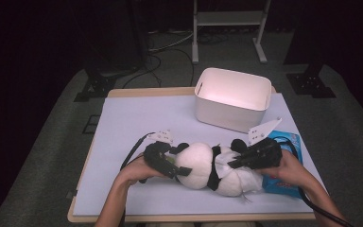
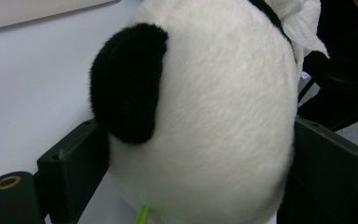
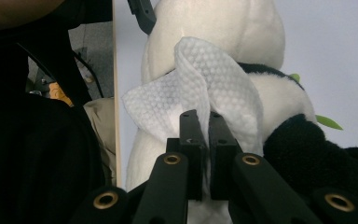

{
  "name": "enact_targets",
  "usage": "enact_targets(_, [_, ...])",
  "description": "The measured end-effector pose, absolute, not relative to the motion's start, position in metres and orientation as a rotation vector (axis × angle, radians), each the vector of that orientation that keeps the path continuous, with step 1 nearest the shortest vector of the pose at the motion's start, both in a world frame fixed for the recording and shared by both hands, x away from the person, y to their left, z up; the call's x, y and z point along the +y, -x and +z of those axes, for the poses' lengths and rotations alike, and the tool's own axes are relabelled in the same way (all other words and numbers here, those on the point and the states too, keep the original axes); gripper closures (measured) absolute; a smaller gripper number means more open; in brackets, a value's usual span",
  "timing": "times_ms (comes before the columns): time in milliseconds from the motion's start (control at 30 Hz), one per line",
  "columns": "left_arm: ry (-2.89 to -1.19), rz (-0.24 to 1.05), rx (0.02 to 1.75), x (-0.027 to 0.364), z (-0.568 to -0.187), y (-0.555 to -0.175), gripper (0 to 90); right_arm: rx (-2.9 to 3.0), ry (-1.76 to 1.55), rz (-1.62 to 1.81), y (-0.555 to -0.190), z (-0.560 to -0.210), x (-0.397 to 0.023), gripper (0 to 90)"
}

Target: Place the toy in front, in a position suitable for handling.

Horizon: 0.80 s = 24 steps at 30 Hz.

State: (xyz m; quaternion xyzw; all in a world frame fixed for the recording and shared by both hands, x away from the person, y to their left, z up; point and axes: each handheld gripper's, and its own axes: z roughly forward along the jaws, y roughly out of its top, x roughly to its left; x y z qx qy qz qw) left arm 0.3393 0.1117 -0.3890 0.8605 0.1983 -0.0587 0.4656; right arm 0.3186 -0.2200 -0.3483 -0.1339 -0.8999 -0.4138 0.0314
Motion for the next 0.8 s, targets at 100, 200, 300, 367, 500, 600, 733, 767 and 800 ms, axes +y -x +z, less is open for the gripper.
enact_targets(100, [-2.12, -0.086, 0.439, 0.112, -0.389, -0.337, 18.0, -2.771, 0.416, -1.264, -0.319, -0.347, -0.219, 86.6])
enact_targets(200, [-2.111, -0.005, 0.407, 0.114, -0.388, -0.333, 30.2, -2.775, 0.419, -1.272, -0.321, -0.343, -0.216, 86.6])
enact_targets(300, [-2.104, 0.068, 0.392, 0.117, -0.385, -0.331, 33.3, -2.774, 0.42, -1.293, -0.324, -0.338, -0.211, 86.6])
enact_targets(367, [-2.108, 0.122, 0.379, 0.117, -0.381, -0.329, 34.3, -2.775, 0.423, -1.302, -0.326, -0.335, -0.206, 86.6])
enact_targets(500, [-2.117, 0.177, 0.35, 0.113, -0.376, -0.325, 34.4, -2.792, 0.408, -1.317, -0.331, -0.33, -0.192, 86.6])
enact_targets(600, [-2.117, 0.207, 0.328, 0.113, -0.372, -0.322, 34.6, -2.809, 0.398, -1.325, -0.334, -0.327, -0.181, 86.6])
enact_targets(733, [-2.114, 0.226, 0.332, 0.118, -0.37, -0.322, 34.6, -2.814, 0.405, -1.318, -0.336, -0.326, -0.179, 86.5])
enact_targets(767, [-2.111, 0.225, 0.337, 0.119, -0.37, -0.322, 34.6, -2.81, 0.415, -1.324, -0.337, -0.326, -0.181, 86.5])
enact_targets(800, [-2.111, 0.223, 0.338, 0.12, -0.37, -0.322, 34.6, -2.808, 0.421, -1.328, -0.337, -0.326, -0.184, 86.6])
